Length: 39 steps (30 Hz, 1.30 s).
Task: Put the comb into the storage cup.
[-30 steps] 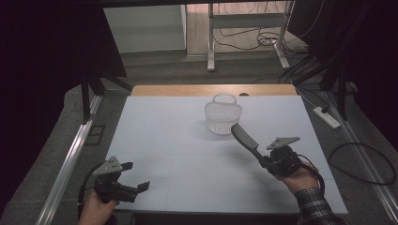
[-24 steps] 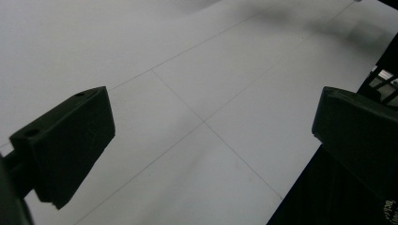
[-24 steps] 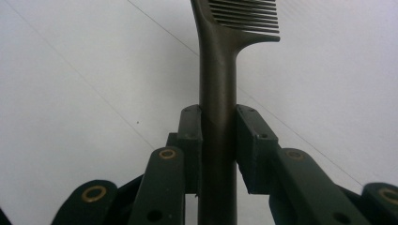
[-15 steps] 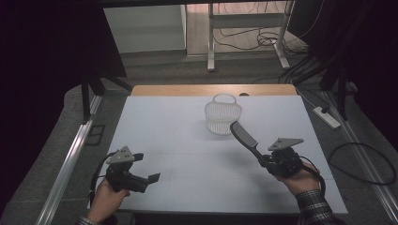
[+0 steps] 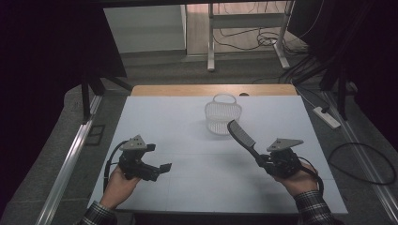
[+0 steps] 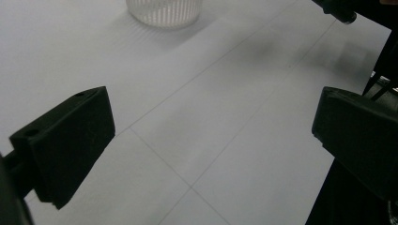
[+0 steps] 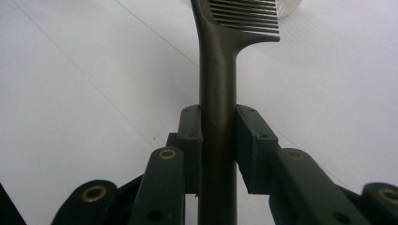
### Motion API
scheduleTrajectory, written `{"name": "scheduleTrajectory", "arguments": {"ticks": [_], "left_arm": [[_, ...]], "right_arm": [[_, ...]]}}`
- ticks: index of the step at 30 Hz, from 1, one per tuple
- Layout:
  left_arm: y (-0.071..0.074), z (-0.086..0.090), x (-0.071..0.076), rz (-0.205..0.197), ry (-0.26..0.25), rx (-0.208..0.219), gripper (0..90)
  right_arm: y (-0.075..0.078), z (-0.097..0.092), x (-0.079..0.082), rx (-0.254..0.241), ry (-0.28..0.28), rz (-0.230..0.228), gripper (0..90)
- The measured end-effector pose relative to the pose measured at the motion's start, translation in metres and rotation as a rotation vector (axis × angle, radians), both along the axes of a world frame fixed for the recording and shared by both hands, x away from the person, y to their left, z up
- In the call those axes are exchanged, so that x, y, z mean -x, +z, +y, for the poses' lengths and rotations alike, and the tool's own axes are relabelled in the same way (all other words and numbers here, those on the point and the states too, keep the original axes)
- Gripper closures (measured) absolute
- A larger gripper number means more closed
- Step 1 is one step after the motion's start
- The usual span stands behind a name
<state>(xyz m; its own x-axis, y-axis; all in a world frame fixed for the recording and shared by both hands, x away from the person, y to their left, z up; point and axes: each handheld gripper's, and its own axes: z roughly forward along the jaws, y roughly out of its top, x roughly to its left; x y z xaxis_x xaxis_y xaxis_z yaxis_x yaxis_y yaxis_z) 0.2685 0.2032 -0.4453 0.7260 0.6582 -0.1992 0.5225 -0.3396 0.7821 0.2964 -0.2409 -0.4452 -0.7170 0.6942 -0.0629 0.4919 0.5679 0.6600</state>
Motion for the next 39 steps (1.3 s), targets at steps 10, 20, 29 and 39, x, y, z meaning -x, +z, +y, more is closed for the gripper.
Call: {"name": "scheduleTrajectory", "arguments": {"ticks": [10,20,29,39], "left_arm": [[0.007,-0.017,-0.016,-0.001,-0.027,0.017,0.0],[0.009,-0.034,-0.032,0.010,-0.042,0.002,0.0],[0.014,-0.052,-0.045,0.019,-0.063,0.014,0.0],[0.015,-0.071,-0.057,0.027,-0.090,0.023,0.0]], "right_arm": [[0.000,0.006,0.002,-0.011,0.016,-0.017,73.1],[0.000,0.011,0.004,-0.021,0.029,-0.024,73.1],[0.000,0.015,0.006,-0.030,0.039,-0.036,73.1],[0.001,0.021,0.008,-0.036,0.054,-0.048,73.2]]}}
